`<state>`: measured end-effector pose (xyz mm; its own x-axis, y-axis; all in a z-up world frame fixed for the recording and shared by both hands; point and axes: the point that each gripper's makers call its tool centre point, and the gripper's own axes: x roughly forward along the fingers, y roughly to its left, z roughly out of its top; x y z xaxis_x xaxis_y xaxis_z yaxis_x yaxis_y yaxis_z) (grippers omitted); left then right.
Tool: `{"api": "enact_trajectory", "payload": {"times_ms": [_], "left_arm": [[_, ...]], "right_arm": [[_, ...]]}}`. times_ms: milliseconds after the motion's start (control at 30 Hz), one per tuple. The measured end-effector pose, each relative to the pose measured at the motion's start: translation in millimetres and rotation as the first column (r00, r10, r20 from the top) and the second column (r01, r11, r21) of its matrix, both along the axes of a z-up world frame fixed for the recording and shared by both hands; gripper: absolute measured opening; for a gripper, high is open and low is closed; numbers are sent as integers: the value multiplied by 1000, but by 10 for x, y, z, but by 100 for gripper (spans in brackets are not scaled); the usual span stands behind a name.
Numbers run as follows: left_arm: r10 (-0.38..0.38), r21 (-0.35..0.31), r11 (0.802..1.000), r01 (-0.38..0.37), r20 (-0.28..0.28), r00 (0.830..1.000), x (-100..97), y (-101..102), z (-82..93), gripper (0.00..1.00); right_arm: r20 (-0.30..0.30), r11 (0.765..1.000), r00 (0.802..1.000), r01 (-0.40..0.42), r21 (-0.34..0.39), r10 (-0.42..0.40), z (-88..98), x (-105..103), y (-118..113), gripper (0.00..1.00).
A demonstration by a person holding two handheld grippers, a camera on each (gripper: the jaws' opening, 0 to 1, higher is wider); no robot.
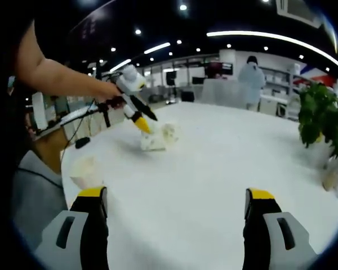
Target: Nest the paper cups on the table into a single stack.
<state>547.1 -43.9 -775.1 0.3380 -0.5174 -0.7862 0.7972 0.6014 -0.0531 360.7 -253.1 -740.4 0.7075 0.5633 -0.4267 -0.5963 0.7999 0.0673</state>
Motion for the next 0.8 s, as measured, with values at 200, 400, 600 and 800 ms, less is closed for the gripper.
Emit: {"api": "enact_trajectory", "payload": {"times_ms": [200, 400, 600, 800], "left_arm": [[33, 26, 999, -31, -72, 997, 43, -17, -186, 65], [23, 79, 997, -12, -131, 991, 41, -15, -381, 63], [57, 145, 989, -36, -141, 988, 122, 3, -513, 59], [73, 174, 984, -45, -159, 985, 139, 13, -622, 56]], "right_arm": [[-3, 1000, 1000, 13, 5, -13, -11, -4, -36, 100], [-6, 1000, 1000, 22, 9, -22, -27, -4, -55, 100], [-8, 1000, 1000, 22, 8, -22, -42, 10, -56, 100], [-4, 1000, 1000, 22, 8, -22, -25, 39, -60, 100]]}}
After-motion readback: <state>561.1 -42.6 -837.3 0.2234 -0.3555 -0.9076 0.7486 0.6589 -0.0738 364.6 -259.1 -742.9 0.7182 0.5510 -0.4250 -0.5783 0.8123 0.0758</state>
